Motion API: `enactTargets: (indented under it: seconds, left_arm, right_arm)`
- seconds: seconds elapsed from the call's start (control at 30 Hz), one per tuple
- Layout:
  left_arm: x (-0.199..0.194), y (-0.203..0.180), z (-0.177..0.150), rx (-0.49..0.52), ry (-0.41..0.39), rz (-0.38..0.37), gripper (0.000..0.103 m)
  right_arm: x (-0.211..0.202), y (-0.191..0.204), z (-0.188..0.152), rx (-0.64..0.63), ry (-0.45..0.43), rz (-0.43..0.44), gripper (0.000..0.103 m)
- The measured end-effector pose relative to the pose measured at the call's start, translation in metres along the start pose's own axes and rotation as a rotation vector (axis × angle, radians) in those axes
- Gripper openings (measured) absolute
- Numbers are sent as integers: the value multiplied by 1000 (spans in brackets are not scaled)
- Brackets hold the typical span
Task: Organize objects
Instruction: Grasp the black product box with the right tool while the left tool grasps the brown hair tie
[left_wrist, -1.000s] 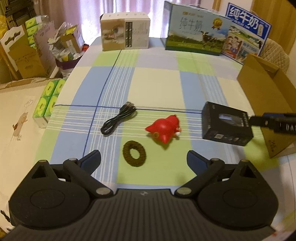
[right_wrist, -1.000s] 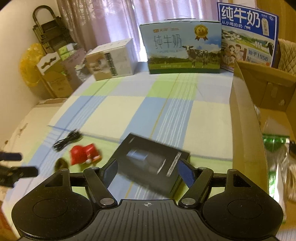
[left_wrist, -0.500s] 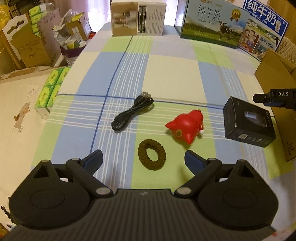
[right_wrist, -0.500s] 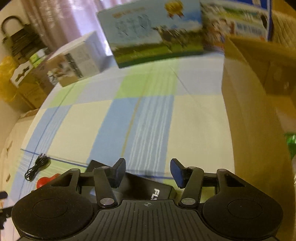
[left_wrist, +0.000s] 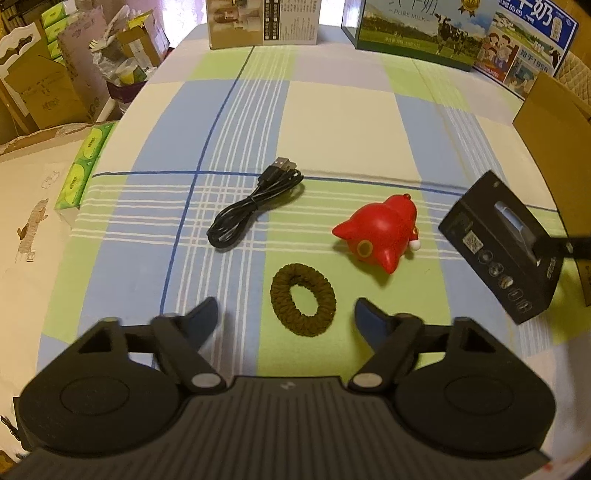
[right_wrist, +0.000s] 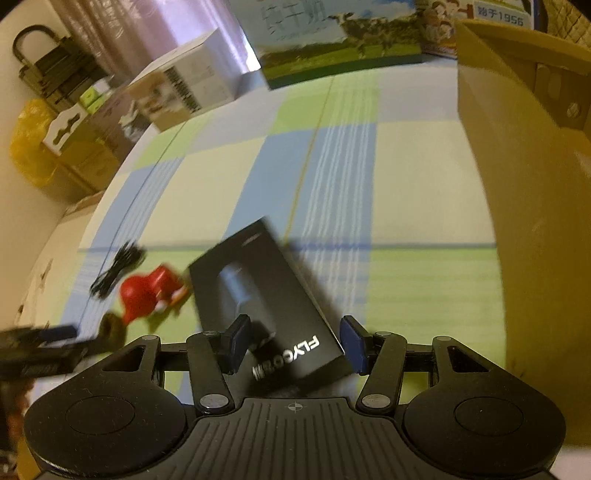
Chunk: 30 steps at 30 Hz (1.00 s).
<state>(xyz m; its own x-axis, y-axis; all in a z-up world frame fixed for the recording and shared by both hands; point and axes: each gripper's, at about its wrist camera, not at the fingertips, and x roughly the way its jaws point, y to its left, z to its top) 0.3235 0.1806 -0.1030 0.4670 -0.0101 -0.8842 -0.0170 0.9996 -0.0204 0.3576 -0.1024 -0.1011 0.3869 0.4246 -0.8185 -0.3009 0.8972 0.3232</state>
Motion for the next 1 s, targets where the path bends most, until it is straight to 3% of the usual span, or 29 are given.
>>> enactTargets:
  seconds: [0.17,0.4,0.43,0.5,0.67,0.83,1.0]
  left_arm:
    - [6,-3,3,19,1,-1,70]
    - [18,-8,5,46,16,-9,58]
    - [20,-8,5,46,18,-12,56]
    - [22,-9,5,53,12,-6,52]
    - [21,-7,5,57,-1,3,36]
    - [20,-6,5,53,2,8,32]
    - [18,-6,4,45,6,9,32]
  right_arm:
    - [-8,18,-11,-72,-1,-19,52]
    - [-11,29,-5,-101,-35,-62,53]
    - [-11,29,-4,-97,-34,-62,55]
    - [-8,29,-1,-86,-26,-61,71]
    - [-1,40,2,-138,-16,-21,84]
    - [22,61,0,-287,12,-77,86]
    - [42,65,0,-357,9,-116,86]
